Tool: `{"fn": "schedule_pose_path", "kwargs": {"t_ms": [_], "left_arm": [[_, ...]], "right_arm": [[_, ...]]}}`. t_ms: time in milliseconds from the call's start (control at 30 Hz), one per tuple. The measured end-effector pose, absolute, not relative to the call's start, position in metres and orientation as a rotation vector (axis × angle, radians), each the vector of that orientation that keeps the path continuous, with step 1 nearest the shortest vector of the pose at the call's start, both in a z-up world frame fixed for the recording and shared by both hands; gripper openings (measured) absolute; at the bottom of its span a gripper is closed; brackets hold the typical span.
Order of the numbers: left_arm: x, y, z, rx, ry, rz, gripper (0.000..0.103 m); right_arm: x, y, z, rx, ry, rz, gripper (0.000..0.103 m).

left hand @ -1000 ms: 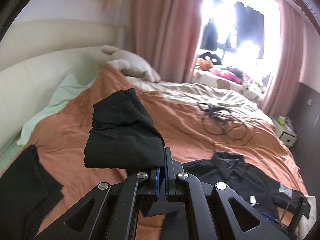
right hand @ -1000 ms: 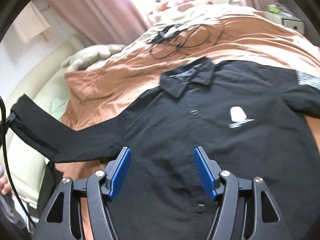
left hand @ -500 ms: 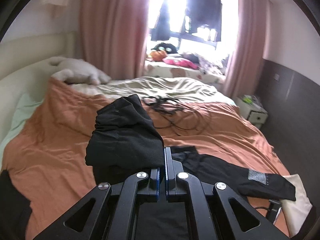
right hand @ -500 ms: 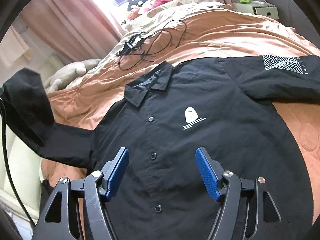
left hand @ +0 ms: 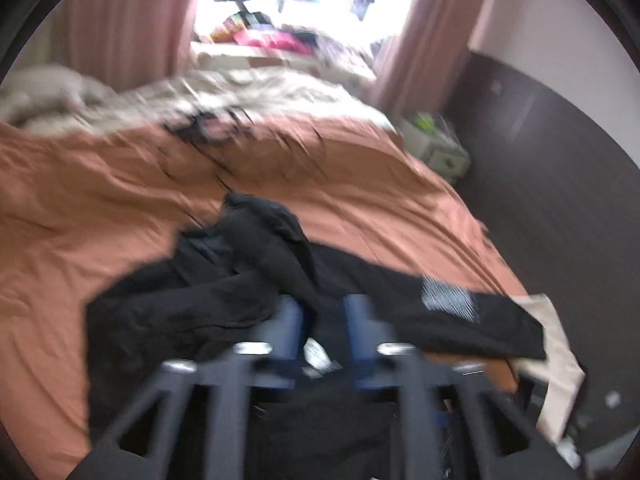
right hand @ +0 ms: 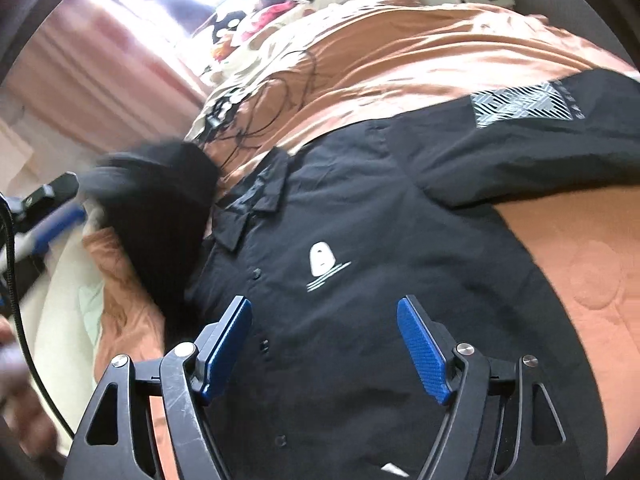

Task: Fold large clothes
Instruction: 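Lift the plain sleeve with left gripper, lay it across the shirt body, open, then move right gripper to the patterned-patch sleeve and grasp it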

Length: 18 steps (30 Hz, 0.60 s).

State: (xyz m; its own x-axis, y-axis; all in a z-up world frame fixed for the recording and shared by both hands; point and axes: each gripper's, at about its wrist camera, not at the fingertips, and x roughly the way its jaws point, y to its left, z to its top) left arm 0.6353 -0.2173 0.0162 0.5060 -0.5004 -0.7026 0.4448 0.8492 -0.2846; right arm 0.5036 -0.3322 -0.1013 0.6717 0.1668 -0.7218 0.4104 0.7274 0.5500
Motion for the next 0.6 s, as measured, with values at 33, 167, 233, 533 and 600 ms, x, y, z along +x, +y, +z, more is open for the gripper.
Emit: {"fn": "schedule_pose_path", "kwargs": {"t_ms": [33,167,233,533,600], "left_arm": [[0.633,-0.22,0.011,-0.073,0.873,-0.583,0.079],[0.622,-0.21,0.0,-0.065,0.856,-0.588,0.096],[0.621,-0.193,-0.003,-0.075,0.864,-0.557,0.096],[0.623,-0.101,-0.019,-0.067,0.86,-0.333,0.09],[0.624,-0.082,-0.026,-0.071,0.873,-0.292,0.081]], "right_arm": [[0.503,-0.336,-0.103,0.778,0.843,-0.161,0.075],[0.5,-0.346,-0.109,0.814,0.845,-0.176,0.075],[0.5,-0.346,-0.111,0.826,0.846,-0.167,0.075],[0.507,-0.353,-0.13,0.926,0.827,-0.142,0.075],[0.509,-0.356,-0.137,0.958,0.827,-0.147,0.075]]}}
